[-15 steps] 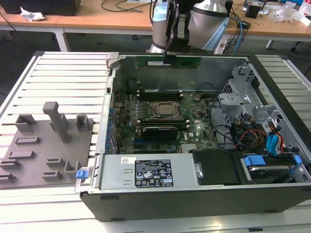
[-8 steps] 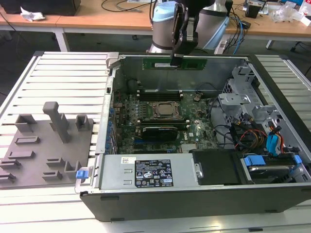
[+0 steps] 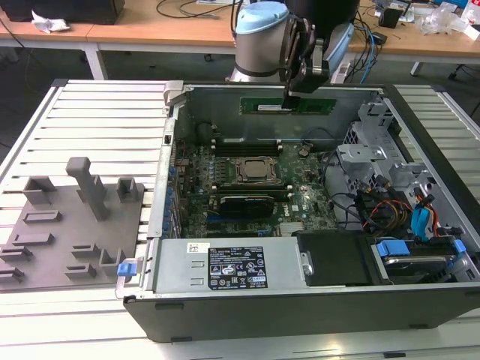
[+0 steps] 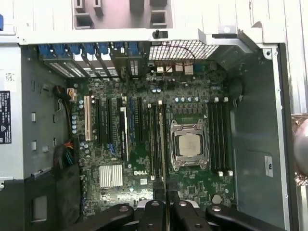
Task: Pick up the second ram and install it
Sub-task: 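Pick up the second ram and move it above second insertion slot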
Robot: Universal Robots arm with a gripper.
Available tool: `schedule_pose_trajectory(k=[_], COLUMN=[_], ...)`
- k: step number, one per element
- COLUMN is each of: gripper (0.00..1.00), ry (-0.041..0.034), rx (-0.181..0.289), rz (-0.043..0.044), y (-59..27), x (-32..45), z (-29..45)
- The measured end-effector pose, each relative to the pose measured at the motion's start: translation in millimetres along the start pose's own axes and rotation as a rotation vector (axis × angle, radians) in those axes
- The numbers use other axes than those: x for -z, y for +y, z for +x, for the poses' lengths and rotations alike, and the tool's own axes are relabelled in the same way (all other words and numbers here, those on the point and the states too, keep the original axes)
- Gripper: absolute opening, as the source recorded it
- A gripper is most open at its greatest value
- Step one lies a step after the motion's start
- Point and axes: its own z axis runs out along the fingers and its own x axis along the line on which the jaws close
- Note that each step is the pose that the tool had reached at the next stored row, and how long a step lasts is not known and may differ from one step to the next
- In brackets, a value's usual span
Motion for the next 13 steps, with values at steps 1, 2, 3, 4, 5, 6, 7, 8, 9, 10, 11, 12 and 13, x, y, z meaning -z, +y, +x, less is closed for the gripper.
schedule_pose_trajectory(k=[1, 2, 3, 4, 5, 6, 7, 8, 9, 10, 11, 12, 13], gripper=[0.13, 0.13, 0.13, 0.13, 0.13, 0.13, 0.13, 0.13, 0.13, 0.13, 0.13, 0.13, 0.13], ry=[0.0, 0.0, 0.0, 0.0, -0.0002, 0.0, -0.0001, 0.0, 0.0001, 0.0001, 0.0001, -0.0001, 0.0], rx=[0.0, 0.0, 0.0, 0.0, 0.0, 0.0, 0.0, 0.0, 0.0, 0.0, 0.0, 0.0, 0.0], rz=[0.0, 0.0, -0.0001, -0.0002, -0.0003, -0.0004, -0.0003, -0.0004, -0.0004, -0.0004, -0.0004, -0.0004, -0.0004], y=[-2.6, -4.4, -7.6, -9.8, -12.8, -13.7, -14.5, -15.8, -16.5, -17.0, -18.0, -19.0, -20.1], x=[-1.5, -2.6, -4.9, -6.6, -10.0, -11.3, -12.5, -14.7, -16.1, -17.1, -19.4, -21.7, -23.7], z=[0.0, -0.1, -0.1, -0.1, -0.1, 0.0, 0.0, 0.1, 0.1, 0.1, 0.3, 0.3, 0.4])
